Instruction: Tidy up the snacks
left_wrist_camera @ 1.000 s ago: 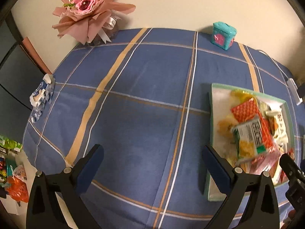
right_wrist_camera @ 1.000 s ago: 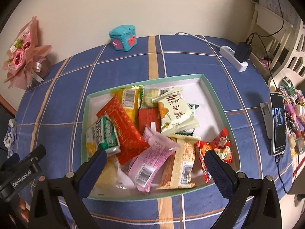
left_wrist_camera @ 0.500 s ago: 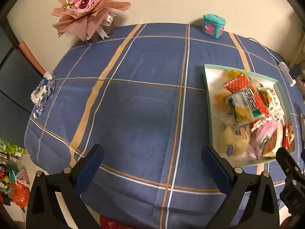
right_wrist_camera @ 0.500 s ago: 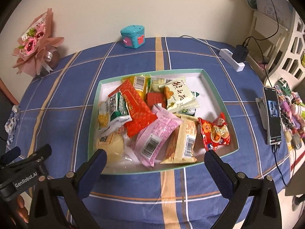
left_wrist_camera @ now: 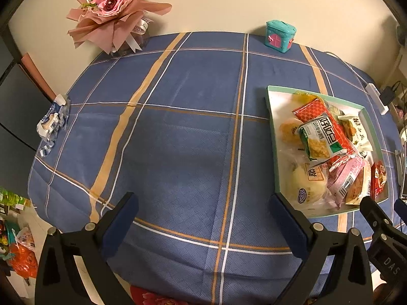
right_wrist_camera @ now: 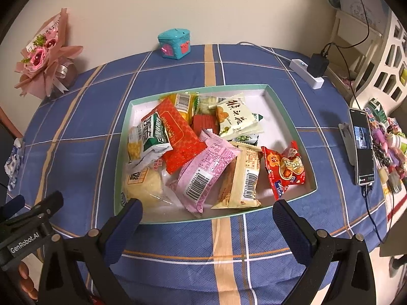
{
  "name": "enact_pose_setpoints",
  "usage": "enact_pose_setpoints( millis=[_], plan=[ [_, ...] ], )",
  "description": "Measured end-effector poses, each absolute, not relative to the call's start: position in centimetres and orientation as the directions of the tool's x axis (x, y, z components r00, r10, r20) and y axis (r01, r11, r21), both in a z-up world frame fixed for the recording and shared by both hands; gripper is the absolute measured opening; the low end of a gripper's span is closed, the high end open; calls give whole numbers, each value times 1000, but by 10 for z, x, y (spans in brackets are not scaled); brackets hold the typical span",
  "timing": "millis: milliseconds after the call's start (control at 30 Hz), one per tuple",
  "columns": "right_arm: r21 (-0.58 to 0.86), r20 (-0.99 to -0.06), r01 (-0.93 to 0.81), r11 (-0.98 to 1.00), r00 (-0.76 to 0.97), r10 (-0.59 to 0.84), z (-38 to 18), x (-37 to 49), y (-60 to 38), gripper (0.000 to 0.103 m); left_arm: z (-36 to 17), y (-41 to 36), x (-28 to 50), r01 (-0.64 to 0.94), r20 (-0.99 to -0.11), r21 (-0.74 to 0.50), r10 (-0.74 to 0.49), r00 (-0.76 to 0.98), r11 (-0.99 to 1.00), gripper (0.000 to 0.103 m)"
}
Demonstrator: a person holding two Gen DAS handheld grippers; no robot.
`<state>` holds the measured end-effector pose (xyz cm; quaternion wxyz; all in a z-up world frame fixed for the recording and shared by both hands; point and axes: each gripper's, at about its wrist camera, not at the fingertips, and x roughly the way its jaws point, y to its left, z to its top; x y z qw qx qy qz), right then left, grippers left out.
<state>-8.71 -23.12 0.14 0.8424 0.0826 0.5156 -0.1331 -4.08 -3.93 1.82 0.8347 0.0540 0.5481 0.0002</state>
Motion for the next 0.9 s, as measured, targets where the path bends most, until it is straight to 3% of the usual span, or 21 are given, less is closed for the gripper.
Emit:
enact_pose_setpoints(
  millis=[900],
  plan=[
    [-8, -885, 299, 954, 443, -146, 6, -85, -229, 103, 23, -45, -42, 87, -905, 80, 36, 424, 993, 102]
  ],
)
